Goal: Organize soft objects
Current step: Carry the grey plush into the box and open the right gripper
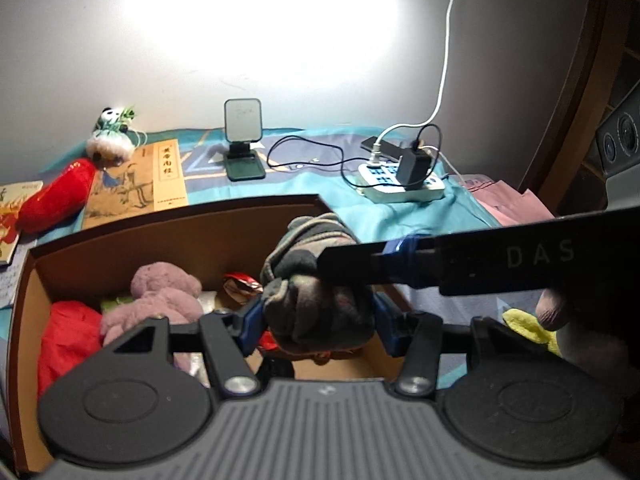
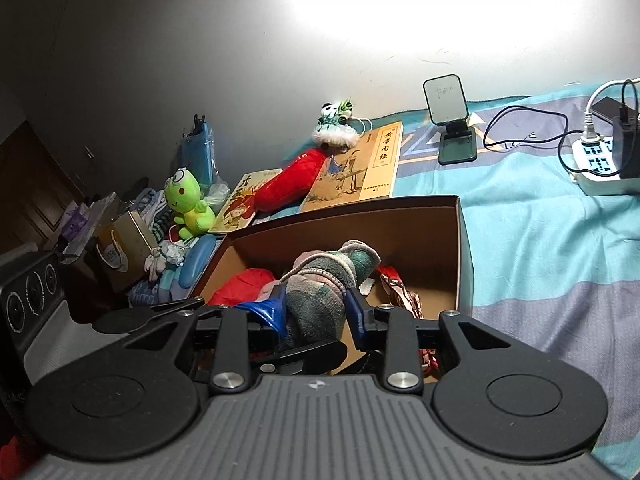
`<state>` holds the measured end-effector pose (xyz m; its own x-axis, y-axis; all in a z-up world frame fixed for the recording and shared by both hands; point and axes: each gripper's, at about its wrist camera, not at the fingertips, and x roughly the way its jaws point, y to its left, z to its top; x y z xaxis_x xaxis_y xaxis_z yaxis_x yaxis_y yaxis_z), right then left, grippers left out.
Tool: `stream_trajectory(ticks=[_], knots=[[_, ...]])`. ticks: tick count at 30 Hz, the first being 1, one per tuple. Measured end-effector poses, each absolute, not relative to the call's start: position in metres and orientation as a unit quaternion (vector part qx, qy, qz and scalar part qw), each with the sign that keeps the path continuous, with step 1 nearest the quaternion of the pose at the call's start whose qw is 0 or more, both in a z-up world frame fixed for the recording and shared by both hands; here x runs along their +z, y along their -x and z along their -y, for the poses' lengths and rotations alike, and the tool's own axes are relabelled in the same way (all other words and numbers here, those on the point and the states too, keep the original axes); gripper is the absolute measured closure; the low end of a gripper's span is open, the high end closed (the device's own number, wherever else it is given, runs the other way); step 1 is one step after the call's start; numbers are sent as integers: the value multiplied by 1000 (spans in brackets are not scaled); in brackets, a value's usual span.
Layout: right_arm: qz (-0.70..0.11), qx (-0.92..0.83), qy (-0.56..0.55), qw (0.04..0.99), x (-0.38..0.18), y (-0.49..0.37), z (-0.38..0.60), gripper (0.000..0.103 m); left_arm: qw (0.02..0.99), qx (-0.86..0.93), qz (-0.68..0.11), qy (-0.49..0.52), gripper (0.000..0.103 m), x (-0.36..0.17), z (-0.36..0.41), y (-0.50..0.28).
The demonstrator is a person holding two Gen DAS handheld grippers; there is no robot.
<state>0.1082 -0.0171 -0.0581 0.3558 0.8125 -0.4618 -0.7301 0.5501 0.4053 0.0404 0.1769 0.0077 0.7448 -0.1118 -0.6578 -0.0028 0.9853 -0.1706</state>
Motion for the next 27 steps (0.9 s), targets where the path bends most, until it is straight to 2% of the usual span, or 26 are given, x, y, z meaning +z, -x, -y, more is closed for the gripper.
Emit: stream_trajectory(ticks=[13, 15, 27], knots=[[-371, 441, -13, 817, -92, -163, -58, 88, 896, 20, -427, 118, 48, -45, -227, -94], [-374, 430, 4, 822, -98, -166, -65, 88, 896, 19, -426, 121, 44, -45, -228, -95], [-371, 432, -20, 822, -95, -164, -55, 88, 892, 55, -438, 98, 42, -33, -219, -83]])
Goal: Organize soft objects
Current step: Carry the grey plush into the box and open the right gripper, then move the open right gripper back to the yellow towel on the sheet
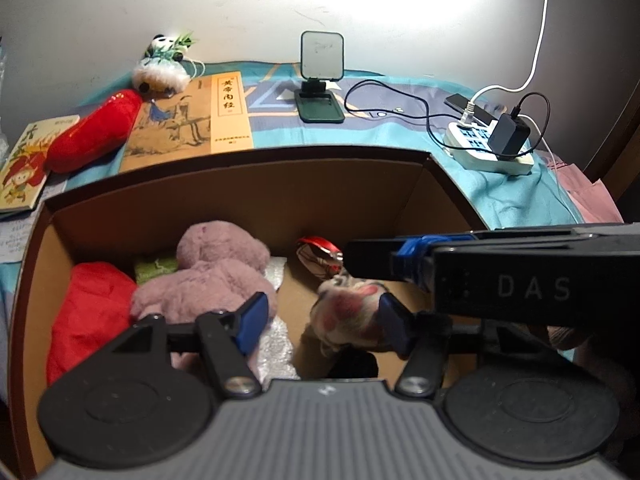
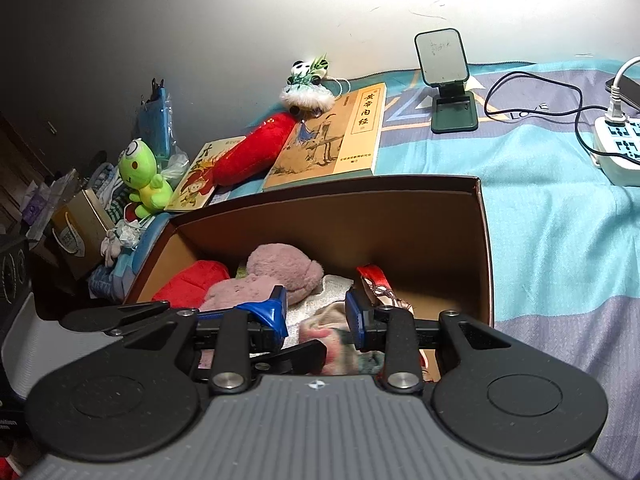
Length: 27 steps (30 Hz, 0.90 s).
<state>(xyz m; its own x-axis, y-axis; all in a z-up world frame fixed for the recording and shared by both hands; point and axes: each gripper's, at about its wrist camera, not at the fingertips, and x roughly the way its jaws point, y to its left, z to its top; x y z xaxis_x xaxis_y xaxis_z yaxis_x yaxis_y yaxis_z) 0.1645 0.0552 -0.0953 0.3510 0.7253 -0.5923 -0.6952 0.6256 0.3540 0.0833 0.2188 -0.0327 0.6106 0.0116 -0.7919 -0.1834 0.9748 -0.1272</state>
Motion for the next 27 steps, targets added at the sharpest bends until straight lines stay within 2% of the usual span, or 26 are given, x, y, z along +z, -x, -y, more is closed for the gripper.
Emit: stream_trajectory(ticks=[14, 27], knots=[[-358, 471, -53, 805, -83, -124, -33, 88, 894, 122, -429, 49, 38, 1, -188, -38], [-351, 509, -75, 783, -73, -93, 13, 87, 892, 158, -422, 45, 36, 18, -143, -3]])
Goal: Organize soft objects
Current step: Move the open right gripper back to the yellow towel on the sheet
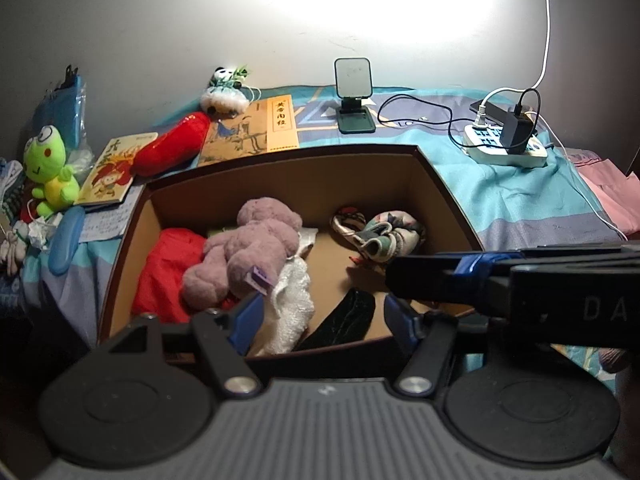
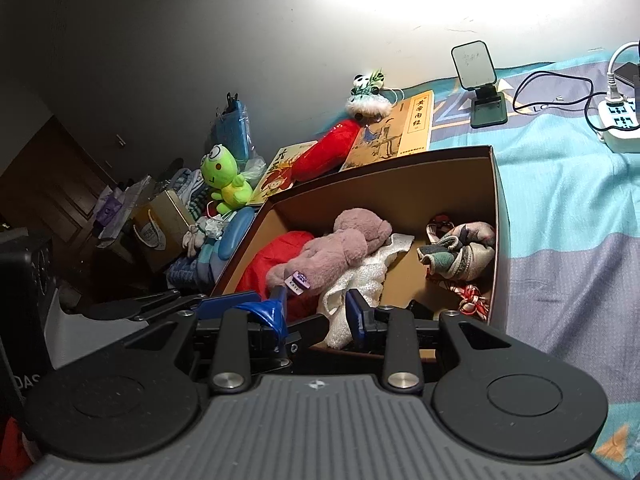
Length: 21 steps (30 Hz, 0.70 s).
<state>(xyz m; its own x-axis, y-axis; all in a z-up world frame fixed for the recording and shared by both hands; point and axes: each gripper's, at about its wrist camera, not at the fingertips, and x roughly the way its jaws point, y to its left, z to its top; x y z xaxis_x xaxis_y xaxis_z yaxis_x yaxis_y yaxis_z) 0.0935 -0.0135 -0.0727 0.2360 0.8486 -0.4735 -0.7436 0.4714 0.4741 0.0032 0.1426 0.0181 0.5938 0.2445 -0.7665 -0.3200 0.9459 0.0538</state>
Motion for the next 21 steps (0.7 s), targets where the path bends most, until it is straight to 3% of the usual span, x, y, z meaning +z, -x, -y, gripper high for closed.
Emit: stream_trajectory(ticks=[21], knots=[[-395, 505, -85, 763, -101, -86, 91, 87, 867, 160, -470, 42, 35, -15, -65, 5]])
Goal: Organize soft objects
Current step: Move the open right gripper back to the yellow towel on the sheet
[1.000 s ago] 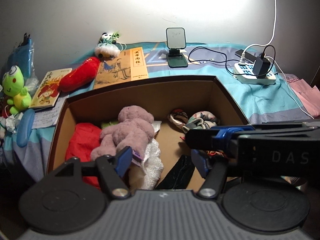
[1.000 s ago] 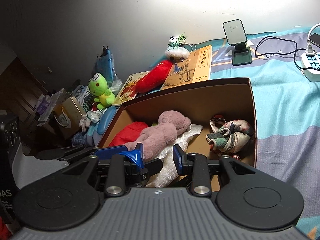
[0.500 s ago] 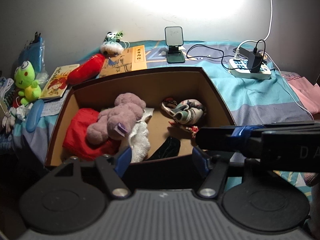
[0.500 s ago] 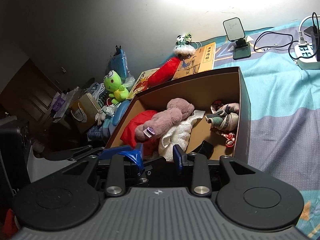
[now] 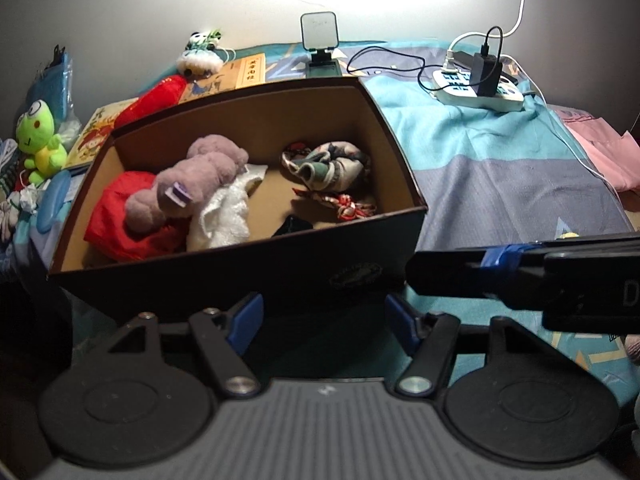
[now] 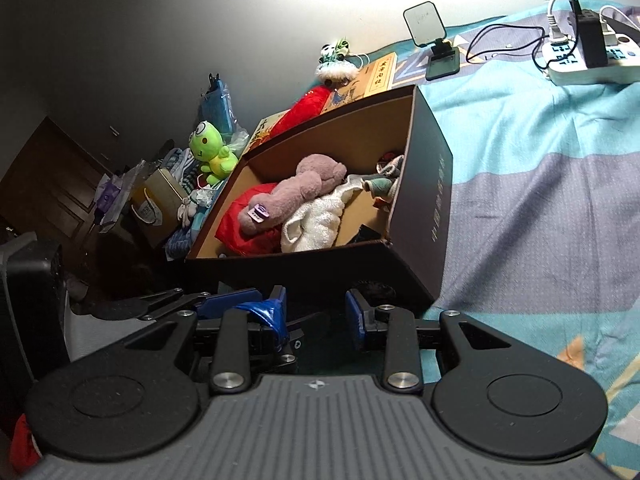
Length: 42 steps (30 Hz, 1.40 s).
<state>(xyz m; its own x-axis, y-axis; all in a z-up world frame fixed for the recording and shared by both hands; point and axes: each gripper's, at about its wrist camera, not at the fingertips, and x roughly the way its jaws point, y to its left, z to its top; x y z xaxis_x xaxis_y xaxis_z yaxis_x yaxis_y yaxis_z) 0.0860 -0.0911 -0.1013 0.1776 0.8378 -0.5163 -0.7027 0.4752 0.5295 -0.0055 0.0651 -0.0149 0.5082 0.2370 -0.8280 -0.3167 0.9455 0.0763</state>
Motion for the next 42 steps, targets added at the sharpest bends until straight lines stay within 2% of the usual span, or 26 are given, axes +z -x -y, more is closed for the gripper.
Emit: stream_trajectory(ticks=[21, 42], knots=[[-453, 423, -98, 778, -145, -89, 170, 87, 839, 102, -534, 15, 33, -53, 1, -13], [-466, 349, -150, 799, -161, -108, 230, 87, 837, 45, -545, -20, 33, -62, 46, -46]])
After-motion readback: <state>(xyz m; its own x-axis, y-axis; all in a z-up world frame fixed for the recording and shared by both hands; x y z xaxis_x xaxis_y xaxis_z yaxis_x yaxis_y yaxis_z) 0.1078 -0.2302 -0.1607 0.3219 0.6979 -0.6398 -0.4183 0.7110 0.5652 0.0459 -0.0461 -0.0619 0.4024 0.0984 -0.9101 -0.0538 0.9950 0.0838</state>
